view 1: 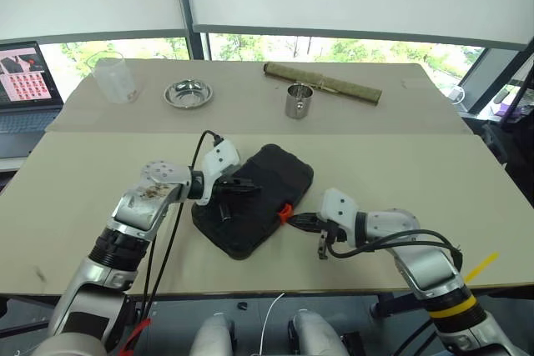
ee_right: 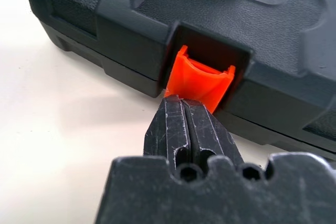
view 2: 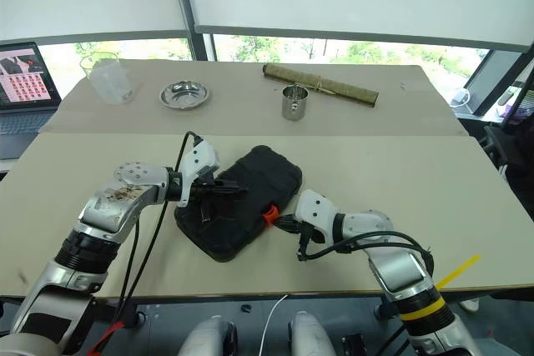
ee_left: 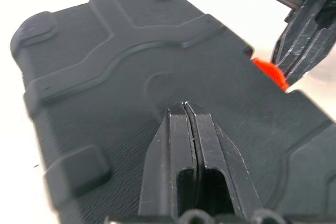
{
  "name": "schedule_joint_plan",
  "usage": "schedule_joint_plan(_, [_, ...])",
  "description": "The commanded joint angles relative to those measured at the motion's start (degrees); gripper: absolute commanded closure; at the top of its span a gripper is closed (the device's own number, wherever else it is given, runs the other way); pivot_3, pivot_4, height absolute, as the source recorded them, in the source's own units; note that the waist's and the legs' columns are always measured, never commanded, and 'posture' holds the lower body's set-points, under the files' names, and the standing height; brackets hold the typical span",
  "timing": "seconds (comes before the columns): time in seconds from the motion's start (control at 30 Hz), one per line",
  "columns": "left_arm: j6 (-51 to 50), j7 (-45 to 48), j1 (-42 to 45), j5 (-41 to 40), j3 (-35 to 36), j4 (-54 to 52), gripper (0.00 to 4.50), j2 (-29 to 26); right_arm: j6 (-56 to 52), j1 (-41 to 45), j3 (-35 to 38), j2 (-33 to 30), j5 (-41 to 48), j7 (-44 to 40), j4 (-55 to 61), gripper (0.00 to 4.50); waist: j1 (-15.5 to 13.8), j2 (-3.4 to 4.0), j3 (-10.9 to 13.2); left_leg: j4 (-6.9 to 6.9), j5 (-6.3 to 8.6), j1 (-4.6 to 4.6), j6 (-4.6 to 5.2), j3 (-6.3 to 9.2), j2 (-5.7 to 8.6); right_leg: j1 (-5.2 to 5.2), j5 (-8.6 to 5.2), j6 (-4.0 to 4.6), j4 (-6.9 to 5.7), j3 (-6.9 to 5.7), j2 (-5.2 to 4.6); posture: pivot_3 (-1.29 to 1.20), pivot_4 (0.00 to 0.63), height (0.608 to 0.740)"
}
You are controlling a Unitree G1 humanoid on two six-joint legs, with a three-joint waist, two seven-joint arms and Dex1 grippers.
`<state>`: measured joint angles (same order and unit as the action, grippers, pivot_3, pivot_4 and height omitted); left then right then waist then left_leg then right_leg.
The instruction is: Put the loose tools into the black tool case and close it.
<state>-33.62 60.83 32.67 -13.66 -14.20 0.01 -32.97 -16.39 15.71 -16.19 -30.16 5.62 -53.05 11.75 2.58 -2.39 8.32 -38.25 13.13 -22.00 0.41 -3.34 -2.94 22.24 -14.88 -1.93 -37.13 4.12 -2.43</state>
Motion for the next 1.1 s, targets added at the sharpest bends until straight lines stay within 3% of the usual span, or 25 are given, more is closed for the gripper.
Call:
schedule_joint_plan(0.03, [-4.7, 0.1, -3.8, 2.7, -5.9, 2.6, 4.45, -0.5, 2.1, 2.7, -0.4, 1.5, -0.5, 0.9, -0.7, 4.5, 0.1, 0.01, 0.0, 0.01, 0.0, 0.02, 0.0, 0.01, 0.0, 0.0, 0.0, 0.0, 0.0, 0.0, 0.0, 0.0, 0.15, 0.74])
schedule_joint_plan(0.5, [-5.4, -2.0, -5.9, 2.4, -4.6, 1.5, 4.45, -1.0, 2.5, 4.5, -0.6, 3.1, 0.2, 0.0, -1.9, 4.5, 0.1, 0.03, -0.1, 0.06, 0.0, 0.04, 0.0, 0.05, 0.0, 0.02, -0.01, 0.08, -0.01, 0.04, 0.01, 0.0, 0.15, 0.74])
schedule_joint_plan(0.7, [4.3, -2.4, -11.3, -1.1, 4.6, -1.3, 4.45, -1.8, 2.2, 0.9, 3.2, -1.3, 4.3, -3.3, 2.4, 4.5, 0.2, 0.04, 0.0, 0.26, 0.0, 0.05, -0.01, 0.06, -0.01, 0.11, -0.04, 0.15, 0.0, 0.08, -0.02, 0.0, 0.15, 0.74])
schedule_joint_plan(0.8, [12.9, 0.6, -16.0, -4.3, 11.7, -3.4, 3.73, -4.0, 0.2, -2.2, 7.6, -4.4, 9.0, -5.4, 5.5, 3.69, 0.1, 0.06, 0.0, 0.42, 0.0, 0.01, -0.01, 0.11, -0.02, 0.18, -0.05, 0.29, 0.04, 0.07, -0.04, 0.0, 0.15, 0.74])
schedule_joint_plan(0.9, [17.4, 1.9, -20.5, -7.3, 18.5, -5.4, 2.63, -6.4, 2.0, -5.3, 11.5, -7.4, 10.9, -6.4, 6.2, 2.66, 0.1, 0.08, 0.0, 0.62, 0.03, -0.03, -0.04, 0.19, -0.04, 0.33, 0.03, 0.65, 0.06, 0.1, -0.11, 0.0, 0.15, 0.74])
schedule_joint_plan(1.1, [23.6, 1.1, -35.6, -6.7, 31.5, -6.8, 0.23, -12.7, 22.2, -10.5, 20.0, -11.1, 13.3, -14.9, -2.5, 0.51, -0.1, 0.09, 0.0, 0.65, 0.03, -0.48, -0.04, 0.12, -0.01, 0.85, 0.01, 0.63, 0.08, 0.15, -0.17, 0.0, 0.15, 0.74])
